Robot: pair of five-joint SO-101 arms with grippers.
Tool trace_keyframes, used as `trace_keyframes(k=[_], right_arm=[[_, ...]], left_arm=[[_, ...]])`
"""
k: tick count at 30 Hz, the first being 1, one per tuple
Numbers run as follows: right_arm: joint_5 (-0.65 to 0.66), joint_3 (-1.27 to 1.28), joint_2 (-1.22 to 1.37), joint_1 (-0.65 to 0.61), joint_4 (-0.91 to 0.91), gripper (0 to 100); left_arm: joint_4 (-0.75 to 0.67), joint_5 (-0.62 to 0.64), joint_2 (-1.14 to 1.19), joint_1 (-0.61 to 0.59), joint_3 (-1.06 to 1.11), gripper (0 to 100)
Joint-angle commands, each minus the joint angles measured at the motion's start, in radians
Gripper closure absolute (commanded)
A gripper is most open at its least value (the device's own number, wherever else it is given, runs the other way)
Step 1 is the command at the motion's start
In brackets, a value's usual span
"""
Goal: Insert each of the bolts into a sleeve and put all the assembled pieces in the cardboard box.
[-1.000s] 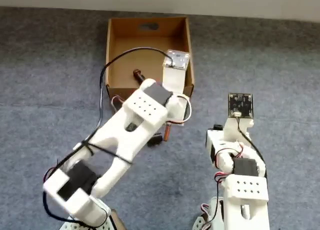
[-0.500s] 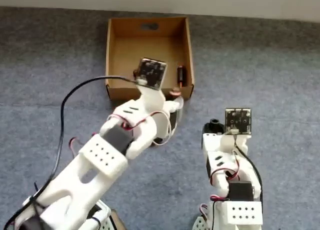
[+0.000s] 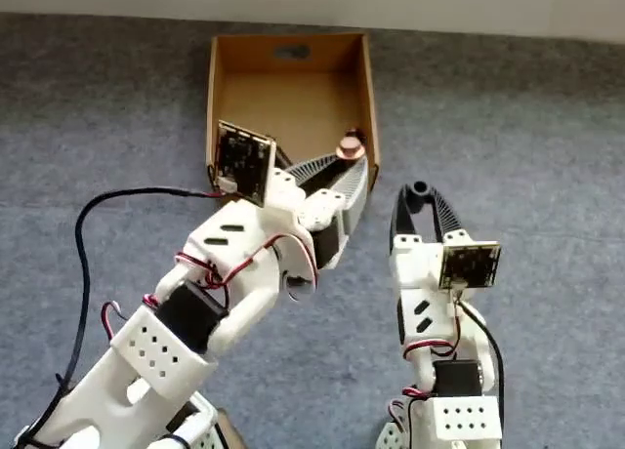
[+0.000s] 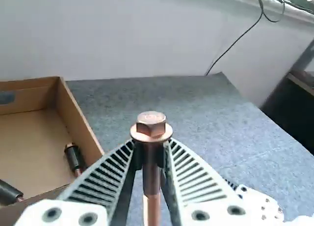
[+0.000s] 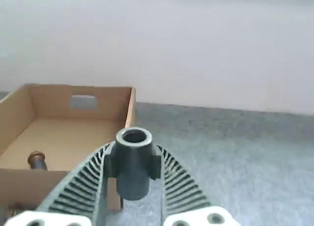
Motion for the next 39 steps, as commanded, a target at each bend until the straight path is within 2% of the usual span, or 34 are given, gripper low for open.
trace_keyframes(k=[1, 12, 17, 21, 30, 34, 39], right_arm=[[-0.009, 0.101, -0.016, -0.007, -0.050, 99.2], [-0.009, 0.107, -0.016, -0.039, -0.050, 99.2], [-0.009, 0.110, -0.016, -0.050, -0.050, 99.2], [-0.009, 0.110, -0.016, -0.048, -0.050, 99.2], [-0.009, 0.110, -0.016, -0.048, -0.050, 99.2], [-0.008, 0.110, -0.016, -0.048, -0.050, 99.2], [-0.008, 0.110, -0.016, -0.048, -0.050, 99.2]], left_arm=[[-0.077, -0.009, -0.025, 0.051, -0.007, 99], [-0.298, -0.026, 0.039, 0.058, -0.015, 99], [-0.457, -0.230, 0.208, 0.058, -0.005, 99], [-0.519, -0.318, 0.278, 0.059, -0.005, 99], [-0.532, -0.318, 0.291, 0.061, -0.015, 99], [-0.612, -0.313, 0.291, 0.087, 0.007, 99], [-0.640, -0.210, 0.291, 0.084, 0.027, 99]])
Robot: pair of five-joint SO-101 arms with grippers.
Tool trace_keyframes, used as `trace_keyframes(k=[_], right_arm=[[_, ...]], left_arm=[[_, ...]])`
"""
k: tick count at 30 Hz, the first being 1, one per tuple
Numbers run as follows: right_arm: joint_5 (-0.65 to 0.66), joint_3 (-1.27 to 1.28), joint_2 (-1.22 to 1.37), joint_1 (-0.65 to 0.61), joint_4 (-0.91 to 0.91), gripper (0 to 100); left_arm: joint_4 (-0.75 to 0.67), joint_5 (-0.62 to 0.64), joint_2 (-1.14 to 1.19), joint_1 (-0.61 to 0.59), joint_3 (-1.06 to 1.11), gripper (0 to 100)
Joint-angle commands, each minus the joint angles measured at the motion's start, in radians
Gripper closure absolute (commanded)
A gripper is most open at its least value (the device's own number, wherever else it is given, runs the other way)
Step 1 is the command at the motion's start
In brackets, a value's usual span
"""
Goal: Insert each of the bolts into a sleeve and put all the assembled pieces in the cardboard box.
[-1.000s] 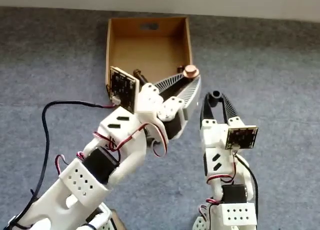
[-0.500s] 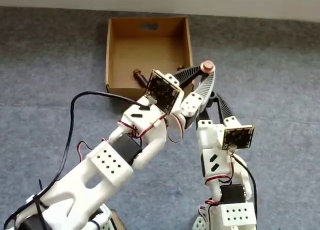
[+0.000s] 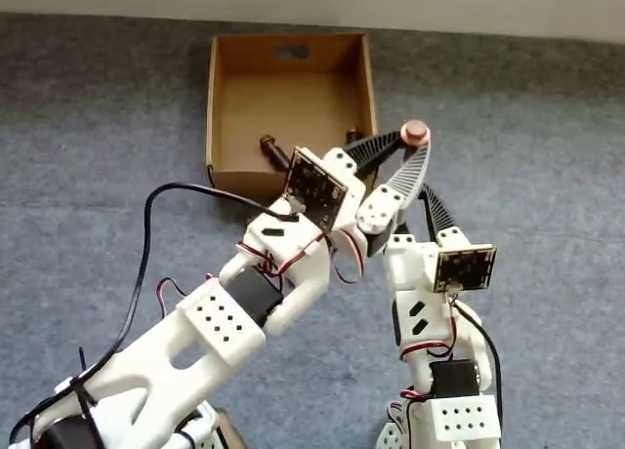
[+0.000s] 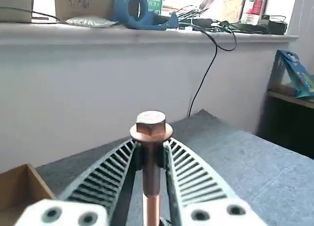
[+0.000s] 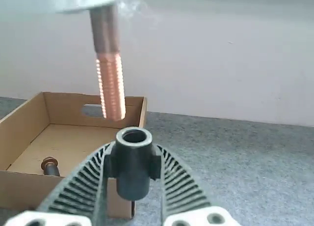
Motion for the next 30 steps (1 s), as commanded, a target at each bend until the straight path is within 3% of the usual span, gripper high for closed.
trace_keyframes(k=[1, 9, 16, 30], right_arm=[[-0.008, 0.110, -0.015, -0.005, -0.024, 99.2], [-0.008, 0.110, -0.015, -0.005, -0.021, 99.2], [-0.005, 0.110, -0.015, -0.004, -0.021, 99.2], [-0.003, 0.110, -0.015, -0.004, -0.021, 99.2]], left_arm=[[-0.034, 0.037, -0.004, 0.004, -0.010, 99], [-0.040, 0.037, 0.010, 0.004, -0.019, 99], [-0.040, 0.038, 0.176, 0.004, -0.116, 99], [-0.031, 0.055, 0.182, -0.008, -0.093, 99]])
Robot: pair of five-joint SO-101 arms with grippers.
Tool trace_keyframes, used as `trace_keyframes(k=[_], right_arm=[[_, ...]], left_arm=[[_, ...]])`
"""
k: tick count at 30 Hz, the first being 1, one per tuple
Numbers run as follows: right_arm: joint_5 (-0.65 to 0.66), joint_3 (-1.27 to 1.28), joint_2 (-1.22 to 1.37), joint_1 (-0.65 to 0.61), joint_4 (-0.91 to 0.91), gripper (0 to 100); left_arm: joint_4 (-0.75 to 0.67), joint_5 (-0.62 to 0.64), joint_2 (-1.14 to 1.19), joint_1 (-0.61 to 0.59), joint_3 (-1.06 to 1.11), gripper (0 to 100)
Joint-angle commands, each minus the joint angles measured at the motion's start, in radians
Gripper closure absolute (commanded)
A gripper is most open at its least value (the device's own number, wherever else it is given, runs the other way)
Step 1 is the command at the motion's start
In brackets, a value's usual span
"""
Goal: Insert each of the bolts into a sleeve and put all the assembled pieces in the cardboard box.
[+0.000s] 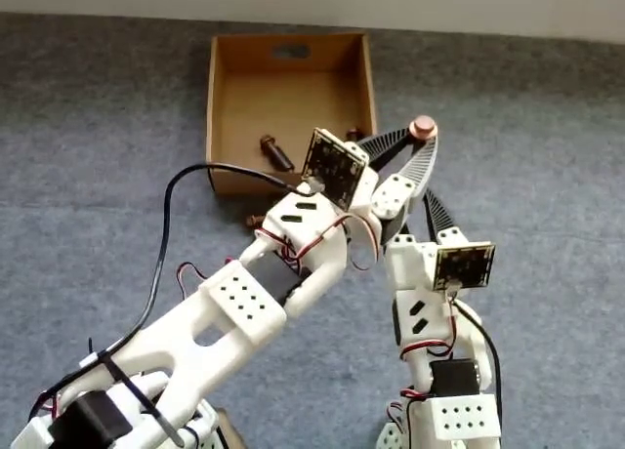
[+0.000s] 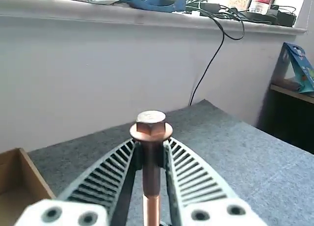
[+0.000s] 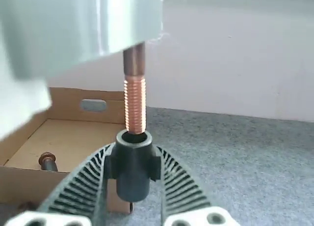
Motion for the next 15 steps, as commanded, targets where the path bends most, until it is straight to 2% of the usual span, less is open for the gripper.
trace_keyframes(k=[1, 6, 15], right_arm=[[-0.005, 0.110, -0.016, -0.008, -0.022, 99.2], [-0.005, 0.110, -0.016, -0.008, -0.022, 99.2], [-0.005, 0.110, -0.016, -0.008, -0.022, 99.2]], left_arm=[[0.005, 0.034, -0.004, -0.005, -0.012, 99], [0.098, 0.094, -0.044, -0.005, 0.001, 99], [0.213, 0.095, -0.150, -0.008, -0.004, 99]])
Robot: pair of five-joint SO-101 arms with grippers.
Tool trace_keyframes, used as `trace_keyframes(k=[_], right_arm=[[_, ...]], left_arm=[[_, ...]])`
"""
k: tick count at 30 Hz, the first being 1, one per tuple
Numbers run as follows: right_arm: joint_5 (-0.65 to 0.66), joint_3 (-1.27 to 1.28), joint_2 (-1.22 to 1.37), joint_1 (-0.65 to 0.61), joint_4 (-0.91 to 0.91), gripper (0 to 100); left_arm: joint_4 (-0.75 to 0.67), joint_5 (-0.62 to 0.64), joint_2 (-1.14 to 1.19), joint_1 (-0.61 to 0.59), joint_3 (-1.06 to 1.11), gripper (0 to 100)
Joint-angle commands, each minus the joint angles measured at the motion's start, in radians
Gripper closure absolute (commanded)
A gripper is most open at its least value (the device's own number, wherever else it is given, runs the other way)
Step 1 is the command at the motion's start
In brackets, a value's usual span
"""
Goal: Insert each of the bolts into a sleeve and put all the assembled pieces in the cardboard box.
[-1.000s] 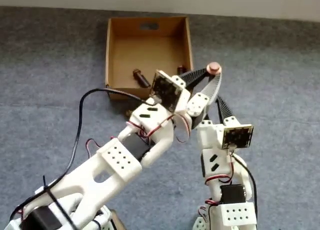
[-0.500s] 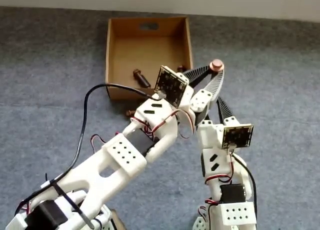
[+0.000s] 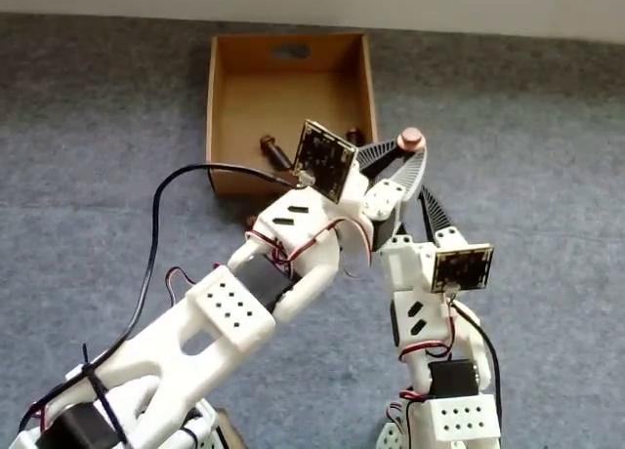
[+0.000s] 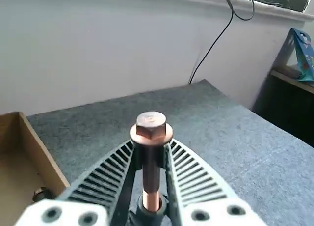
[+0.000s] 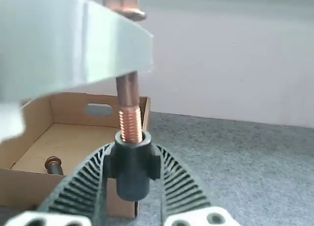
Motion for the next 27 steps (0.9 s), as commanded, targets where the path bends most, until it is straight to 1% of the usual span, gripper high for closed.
trace_keyframes(k=[1, 11, 13, 15, 17, 19, 23, 25, 27], right_arm=[[-0.005, 0.110, -0.015, 0.001, -0.021, 99.2], [-0.005, 0.110, -0.015, 0.001, -0.021, 99.2], [-0.005, 0.110, -0.015, 0.001, -0.021, 99.2], [-0.005, 0.110, -0.015, 0.001, -0.021, 99.2], [-0.005, 0.110, -0.015, 0.001, -0.021, 99.2], [-0.005, 0.110, -0.015, 0.001, -0.019, 99.2], [-0.005, 0.110, -0.015, 0.001, -0.019, 99.2], [-0.005, 0.110, -0.015, 0.001, -0.019, 99.2], [-0.005, 0.110, -0.015, 0.001, -0.019, 99.2]], left_arm=[[0.020, 0.009, -0.048, -0.002, -0.008, 99], [0.023, 0.005, -0.042, -0.004, -0.027, 99], [0.023, 0.003, -0.004, -0.004, -0.051, 99], [0.026, -0.029, 0.068, -0.004, -0.097, 99], [0.061, -0.066, 0.140, -0.002, -0.151, 99], [0.118, -0.069, 0.183, -0.001, -0.199, 99], [0.212, -0.072, 0.142, -0.005, -0.219, 98], [0.245, -0.072, 0.105, -0.007, -0.213, 94], [0.292, -0.068, 0.071, -0.007, -0.213, 87]])
